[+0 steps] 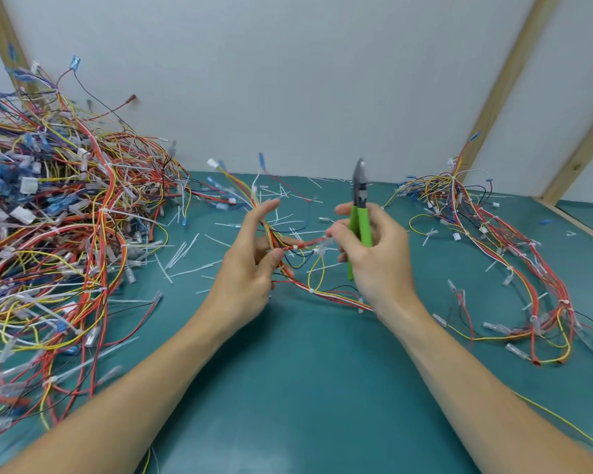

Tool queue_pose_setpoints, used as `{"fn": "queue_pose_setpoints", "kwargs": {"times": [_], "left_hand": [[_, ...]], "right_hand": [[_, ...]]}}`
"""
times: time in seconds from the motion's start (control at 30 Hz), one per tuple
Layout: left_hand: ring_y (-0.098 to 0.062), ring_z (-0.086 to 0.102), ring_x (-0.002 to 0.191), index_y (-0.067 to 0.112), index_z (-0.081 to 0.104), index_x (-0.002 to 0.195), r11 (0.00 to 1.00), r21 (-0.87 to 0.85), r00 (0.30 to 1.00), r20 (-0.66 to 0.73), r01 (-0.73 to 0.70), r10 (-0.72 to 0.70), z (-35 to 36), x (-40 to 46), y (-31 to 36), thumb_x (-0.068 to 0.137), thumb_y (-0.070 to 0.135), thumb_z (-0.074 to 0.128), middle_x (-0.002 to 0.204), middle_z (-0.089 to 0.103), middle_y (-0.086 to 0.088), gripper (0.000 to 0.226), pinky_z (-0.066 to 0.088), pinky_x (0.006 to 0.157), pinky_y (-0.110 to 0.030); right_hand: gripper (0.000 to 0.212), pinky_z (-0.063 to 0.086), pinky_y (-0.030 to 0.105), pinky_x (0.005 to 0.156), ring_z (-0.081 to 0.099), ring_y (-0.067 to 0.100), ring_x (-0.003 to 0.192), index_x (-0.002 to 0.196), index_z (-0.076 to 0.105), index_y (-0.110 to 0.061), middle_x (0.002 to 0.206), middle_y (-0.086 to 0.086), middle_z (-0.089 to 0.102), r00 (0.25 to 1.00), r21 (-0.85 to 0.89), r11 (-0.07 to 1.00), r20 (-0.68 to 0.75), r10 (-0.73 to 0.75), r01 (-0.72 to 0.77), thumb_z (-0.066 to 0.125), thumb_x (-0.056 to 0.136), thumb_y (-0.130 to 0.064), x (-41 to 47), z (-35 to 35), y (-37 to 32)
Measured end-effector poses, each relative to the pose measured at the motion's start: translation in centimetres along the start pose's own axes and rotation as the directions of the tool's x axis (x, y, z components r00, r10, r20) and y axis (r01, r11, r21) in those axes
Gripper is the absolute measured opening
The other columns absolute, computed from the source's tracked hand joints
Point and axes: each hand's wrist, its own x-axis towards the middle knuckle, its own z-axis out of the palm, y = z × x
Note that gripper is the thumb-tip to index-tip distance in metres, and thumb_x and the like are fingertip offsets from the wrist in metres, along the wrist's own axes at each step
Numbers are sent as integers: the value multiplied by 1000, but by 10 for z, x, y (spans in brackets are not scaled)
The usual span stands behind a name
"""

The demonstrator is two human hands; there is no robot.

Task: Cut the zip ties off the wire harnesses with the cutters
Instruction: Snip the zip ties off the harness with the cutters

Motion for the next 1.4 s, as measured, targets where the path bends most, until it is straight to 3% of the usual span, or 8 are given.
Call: {"fn": "queue_pose_setpoints", "kwargs": {"times": [0.23,0.37,0.53,0.87,1.03,1.17,1.3,1.4], "left_hand": [[-12,70,80,43,42,127,955,277,990,121,-103,72,3,-5,-5,100,-4,41,98,69,14,55,56,79,-41],[-9,69,78,42,49,121,919,358,978,182,-163,103,3,-6,-1,95,-9,39,104,65,16,59,55,84,-42],[-13,61,83,38,64,99,836,512,963,263,-198,67,3,-7,3,78,-15,43,91,56,11,60,52,75,-43],[-32,57,88,39,52,127,605,726,940,317,-328,128,10,-13,25,80,0,49,117,62,9,61,24,56,-33],[-33,60,82,41,42,114,595,689,909,341,-415,240,12,-13,26,86,9,49,105,65,8,43,26,46,-33],[-12,72,86,26,69,107,854,428,949,30,-297,315,10,-14,33,99,30,52,97,75,14,19,56,74,-37],[-9,68,63,14,56,81,988,98,930,-338,-115,142,1,-6,31,99,22,51,70,71,7,21,51,64,-24],[-10,57,67,14,53,91,996,-92,835,-546,17,-64,-11,6,21,100,11,47,76,61,2,11,47,67,-23]], "right_hand": [[7,56,22,73,71,19,79,88,66,-17,87,-3,76,990,-36,996,124,-72,77,69,90,-11,-17,15,1],[16,61,37,69,67,16,74,85,62,-24,86,-4,74,999,-36,999,27,-16,17,71,89,-11,-16,15,-1],[19,58,32,71,69,2,75,98,60,-11,93,-7,78,994,46,993,22,108,-109,77,89,-10,-11,13,0],[27,55,24,63,70,11,70,92,60,-14,83,-1,75,983,140,974,71,171,-179,85,82,-9,-12,20,2],[24,54,24,62,62,10,66,87,61,-17,76,-2,66,981,124,974,47,187,-192,84,84,-10,-10,18,4],[18,57,37,65,67,14,71,88,61,-18,85,9,75,981,138,971,30,192,-194,75,91,-7,-5,10,0],[20,55,26,55,64,10,66,90,59,-18,76,-2,74,972,251,940,78,220,-233,63,97,1,3,0,-6],[20,55,28,55,62,12,66,93,58,-16,75,0,70,946,383,868,196,258,-316,54,100,2,9,-9,-12]]}}
